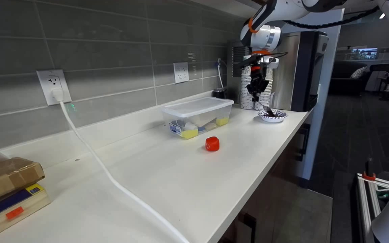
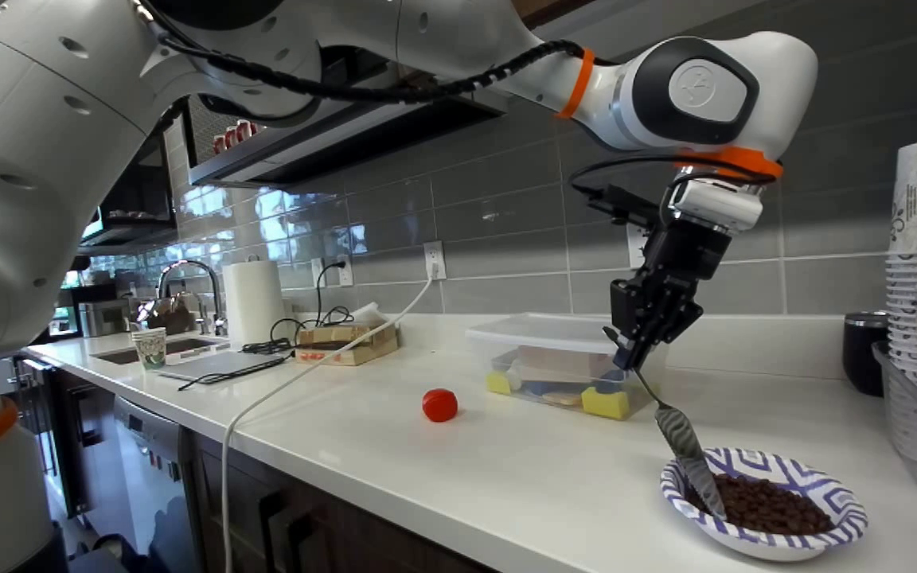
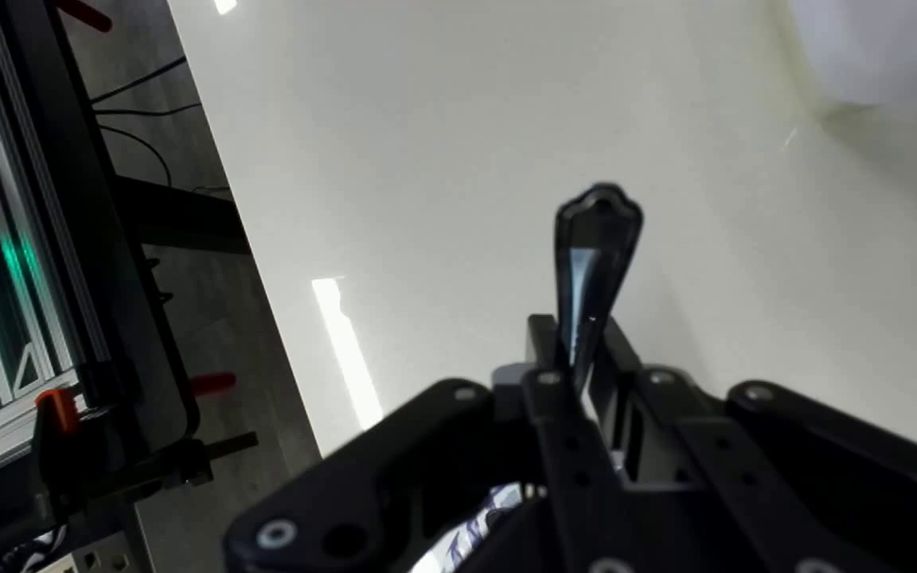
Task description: Use the silver spatula to stir the contents of the white plate
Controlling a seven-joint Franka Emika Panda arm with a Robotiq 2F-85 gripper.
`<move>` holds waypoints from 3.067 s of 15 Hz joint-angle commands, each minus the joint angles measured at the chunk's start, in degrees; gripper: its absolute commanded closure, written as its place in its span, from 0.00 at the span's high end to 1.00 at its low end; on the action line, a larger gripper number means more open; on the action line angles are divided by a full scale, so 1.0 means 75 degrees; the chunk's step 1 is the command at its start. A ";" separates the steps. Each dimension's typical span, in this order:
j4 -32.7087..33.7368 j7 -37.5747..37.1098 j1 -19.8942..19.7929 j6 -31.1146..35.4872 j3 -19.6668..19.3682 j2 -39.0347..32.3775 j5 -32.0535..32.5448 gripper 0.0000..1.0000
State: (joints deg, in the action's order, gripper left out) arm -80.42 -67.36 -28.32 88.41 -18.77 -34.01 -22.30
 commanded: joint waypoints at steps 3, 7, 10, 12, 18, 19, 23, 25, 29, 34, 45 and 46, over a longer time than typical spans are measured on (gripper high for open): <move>-0.0133 0.0096 -0.0002 0.0363 0.0095 0.0142 -0.0444 0.03; -0.0093 0.0424 -0.0057 0.0687 0.0182 0.0068 -0.0616 0.03; -0.0051 0.0696 -0.0076 0.0923 0.0214 0.0016 -0.0676 0.03; -0.0043 0.0841 -0.0060 0.1058 0.0213 0.0029 -0.0652 0.03; -0.0156 0.1215 0.0145 0.1528 0.0129 0.0146 -0.0277 0.03; -0.0150 0.1185 0.0199 0.1534 0.0109 0.0155 -0.0172 0.03; -0.0139 0.1059 0.0434 0.1455 0.0012 0.0156 0.0420 0.03; -0.0117 0.1044 0.0548 0.1424 -0.0053 0.0109 0.0851 0.03; -0.0219 0.1129 0.0641 0.1424 -0.0094 0.0116 0.1422 0.03; -0.0482 0.1381 0.0575 0.1387 -0.0071 0.0160 0.1543 0.03; -0.0110 0.1897 0.0067 0.0202 -0.0118 -0.0104 0.1201 0.03; -0.0120 0.1900 0.0035 0.0126 -0.0116 -0.0091 0.1149 0.03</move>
State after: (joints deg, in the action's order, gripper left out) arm -83.03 -54.52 -26.99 92.41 -19.40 -34.14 -12.11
